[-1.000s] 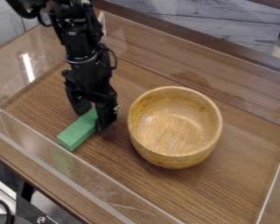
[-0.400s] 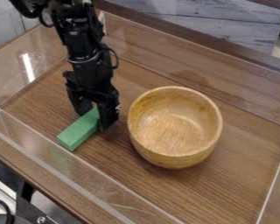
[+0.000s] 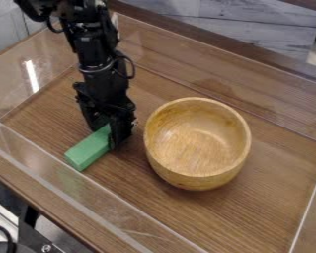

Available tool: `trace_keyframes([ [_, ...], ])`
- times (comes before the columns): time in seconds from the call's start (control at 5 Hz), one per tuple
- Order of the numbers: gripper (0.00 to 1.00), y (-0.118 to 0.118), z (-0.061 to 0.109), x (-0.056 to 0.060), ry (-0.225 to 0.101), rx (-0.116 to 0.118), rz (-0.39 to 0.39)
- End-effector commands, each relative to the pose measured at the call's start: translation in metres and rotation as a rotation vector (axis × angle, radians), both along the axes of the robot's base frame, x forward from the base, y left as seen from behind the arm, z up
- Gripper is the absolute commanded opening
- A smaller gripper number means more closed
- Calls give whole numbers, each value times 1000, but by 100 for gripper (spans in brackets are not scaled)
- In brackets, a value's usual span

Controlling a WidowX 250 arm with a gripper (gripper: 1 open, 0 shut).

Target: Put the green block in the brown bowl

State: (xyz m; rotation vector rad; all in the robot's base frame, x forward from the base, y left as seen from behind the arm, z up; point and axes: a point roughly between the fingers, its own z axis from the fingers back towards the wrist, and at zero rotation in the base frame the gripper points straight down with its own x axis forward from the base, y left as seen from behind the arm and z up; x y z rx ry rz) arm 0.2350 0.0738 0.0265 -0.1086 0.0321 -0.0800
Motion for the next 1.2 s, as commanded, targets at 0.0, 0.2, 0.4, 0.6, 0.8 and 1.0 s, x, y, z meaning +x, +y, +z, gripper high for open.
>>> trace_keyframes([
  [0.0,0,3,15,9,-29,14,13],
  [0.2,0,-1,26,5,6,10,26],
  [0.4,0,-5,41,3,41,7,41],
  [0.6,0,-15,66,4,51,1,54],
  [0.8,0,-31,107,9,39,0,69],
  [1.0,0,-54,157,16,9,4,83],
])
